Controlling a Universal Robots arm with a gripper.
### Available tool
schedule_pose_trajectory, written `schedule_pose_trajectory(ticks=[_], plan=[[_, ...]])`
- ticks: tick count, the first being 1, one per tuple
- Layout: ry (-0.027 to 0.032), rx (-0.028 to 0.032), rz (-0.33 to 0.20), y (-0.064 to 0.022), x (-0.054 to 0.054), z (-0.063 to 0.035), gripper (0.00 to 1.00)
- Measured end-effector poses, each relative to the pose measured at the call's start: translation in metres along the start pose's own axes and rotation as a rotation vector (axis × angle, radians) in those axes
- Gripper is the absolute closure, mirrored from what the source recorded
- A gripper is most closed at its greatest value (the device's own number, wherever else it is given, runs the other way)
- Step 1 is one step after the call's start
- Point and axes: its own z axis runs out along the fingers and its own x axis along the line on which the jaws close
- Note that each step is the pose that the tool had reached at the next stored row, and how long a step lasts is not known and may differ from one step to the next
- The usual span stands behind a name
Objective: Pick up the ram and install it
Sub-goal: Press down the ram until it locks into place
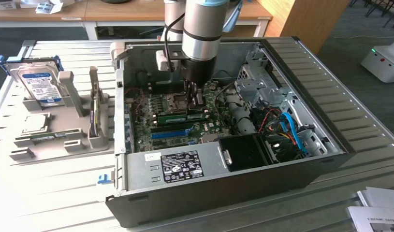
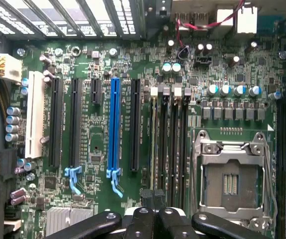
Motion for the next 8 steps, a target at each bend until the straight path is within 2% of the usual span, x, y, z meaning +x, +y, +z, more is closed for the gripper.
schedule_pose_trajectory(ticks=[8], plan=[[0.0,0.0001,0.0,0.0057,0.0,0.0002,0.9]])
